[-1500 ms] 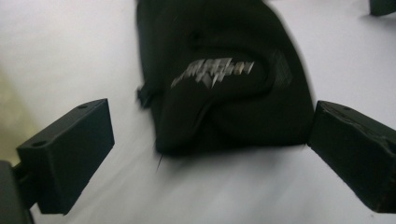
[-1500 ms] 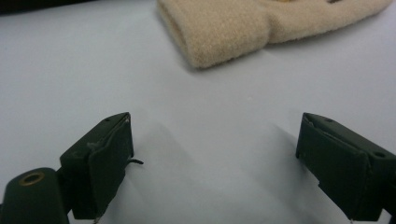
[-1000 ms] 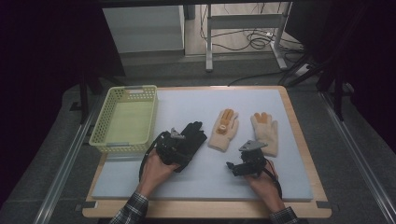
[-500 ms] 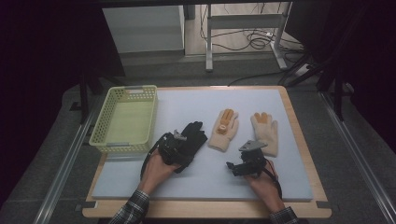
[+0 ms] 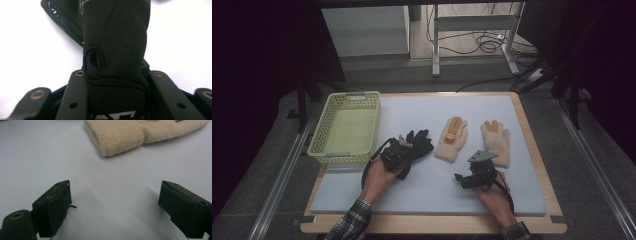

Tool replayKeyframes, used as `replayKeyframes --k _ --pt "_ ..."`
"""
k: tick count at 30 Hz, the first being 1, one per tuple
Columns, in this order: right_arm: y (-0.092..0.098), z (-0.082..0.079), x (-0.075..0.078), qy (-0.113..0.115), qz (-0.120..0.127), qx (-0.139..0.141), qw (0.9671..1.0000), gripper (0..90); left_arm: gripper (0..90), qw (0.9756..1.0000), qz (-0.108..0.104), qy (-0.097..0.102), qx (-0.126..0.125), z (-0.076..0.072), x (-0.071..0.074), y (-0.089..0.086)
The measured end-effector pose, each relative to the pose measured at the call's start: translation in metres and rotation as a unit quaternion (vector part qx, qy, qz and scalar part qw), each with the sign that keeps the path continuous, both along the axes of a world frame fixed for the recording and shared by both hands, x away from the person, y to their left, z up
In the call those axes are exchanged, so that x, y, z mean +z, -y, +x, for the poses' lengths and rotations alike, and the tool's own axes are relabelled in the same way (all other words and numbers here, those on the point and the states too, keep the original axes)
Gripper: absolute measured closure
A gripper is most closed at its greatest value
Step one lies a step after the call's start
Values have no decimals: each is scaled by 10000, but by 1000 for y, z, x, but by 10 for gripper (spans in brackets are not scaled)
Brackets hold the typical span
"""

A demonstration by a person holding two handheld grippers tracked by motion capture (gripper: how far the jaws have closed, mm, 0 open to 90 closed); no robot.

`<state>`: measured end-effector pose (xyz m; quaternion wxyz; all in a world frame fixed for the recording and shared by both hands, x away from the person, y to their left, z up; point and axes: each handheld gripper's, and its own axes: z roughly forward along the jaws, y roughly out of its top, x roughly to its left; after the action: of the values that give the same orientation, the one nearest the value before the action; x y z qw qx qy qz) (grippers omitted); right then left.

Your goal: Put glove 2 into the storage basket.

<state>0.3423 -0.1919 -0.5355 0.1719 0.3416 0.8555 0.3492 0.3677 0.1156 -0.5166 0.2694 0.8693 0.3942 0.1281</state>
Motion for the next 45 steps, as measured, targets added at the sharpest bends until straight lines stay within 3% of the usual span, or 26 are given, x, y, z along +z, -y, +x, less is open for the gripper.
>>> replayKeyframes --k 4,16,21,26,33,42,45 --pt "0 0 0 -3 -1 0 10000 109 678 9999 -57 82 27 2 8 -2" --pt "0 0 0 0 2 -2 10000 109 673 9992 -134 312 195 14 49 -14" --pt "0 0 0 11 1 1 10000 109 672 9982 -118 455 381 21 74 -28" --pt "0 0 0 10 1 0 10000 109 670 9970 -68 522 568 29 89 -40" --pt "0 0 0 17 4 6 10000 109 668 9932 33 543 1031 42 103 -72" --pt "0 0 0 15 9 5 10000 109 661 9880 64 565 1436 47 104 -103" --pt "0 0 0 16 6 7 10000 109 657 9847 170 562 1639 49 101 -122"
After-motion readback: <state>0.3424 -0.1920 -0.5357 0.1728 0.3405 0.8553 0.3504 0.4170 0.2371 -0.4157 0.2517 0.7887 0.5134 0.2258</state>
